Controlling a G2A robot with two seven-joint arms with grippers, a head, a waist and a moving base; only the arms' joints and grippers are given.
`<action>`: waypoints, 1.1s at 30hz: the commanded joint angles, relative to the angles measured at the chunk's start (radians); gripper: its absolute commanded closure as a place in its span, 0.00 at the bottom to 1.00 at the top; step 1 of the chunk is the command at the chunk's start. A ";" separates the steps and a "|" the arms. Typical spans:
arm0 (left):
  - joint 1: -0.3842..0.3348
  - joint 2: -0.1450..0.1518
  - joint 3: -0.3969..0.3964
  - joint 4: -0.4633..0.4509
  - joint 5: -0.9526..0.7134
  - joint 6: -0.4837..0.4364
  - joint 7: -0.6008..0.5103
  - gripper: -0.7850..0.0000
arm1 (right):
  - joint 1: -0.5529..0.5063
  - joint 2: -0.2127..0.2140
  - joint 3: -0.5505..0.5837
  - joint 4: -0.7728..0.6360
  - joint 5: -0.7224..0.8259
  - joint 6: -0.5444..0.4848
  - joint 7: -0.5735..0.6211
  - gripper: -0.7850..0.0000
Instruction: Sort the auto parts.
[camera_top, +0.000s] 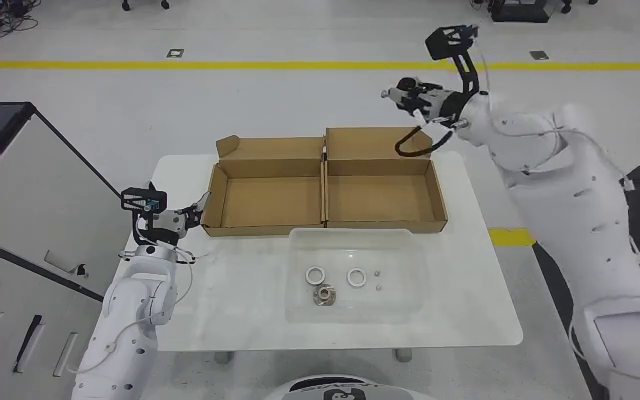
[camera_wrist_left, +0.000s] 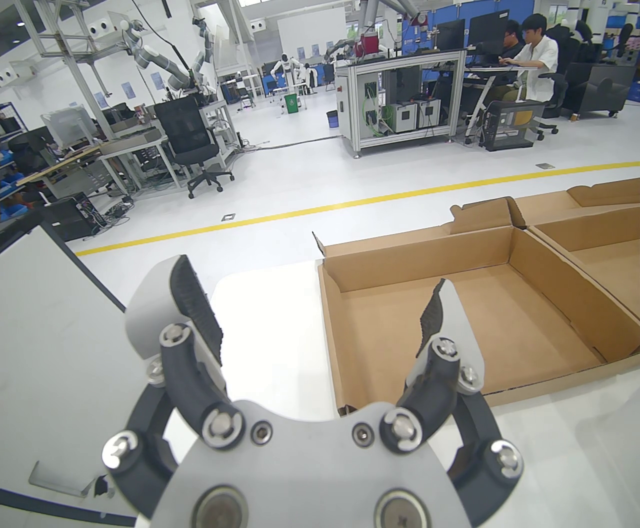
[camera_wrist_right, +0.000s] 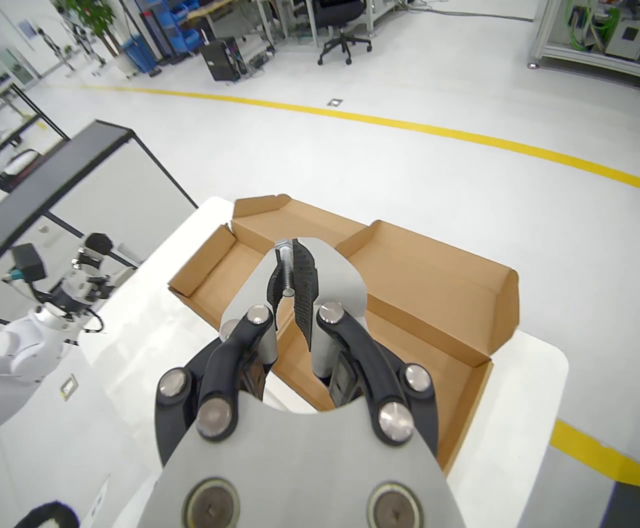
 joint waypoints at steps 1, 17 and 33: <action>0.000 0.000 0.000 0.000 0.000 0.000 0.000 0.00 | 0.008 -0.005 -0.036 0.035 -0.055 -0.003 0.010 1.00; 0.000 0.000 0.000 0.000 0.000 0.000 0.000 0.00 | -0.022 -0.029 -0.183 0.221 -0.273 -0.041 0.109 1.00; 0.000 0.000 0.000 0.000 0.000 0.000 0.000 0.00 | 0.086 -0.110 -0.356 0.485 -0.352 -0.106 0.198 1.00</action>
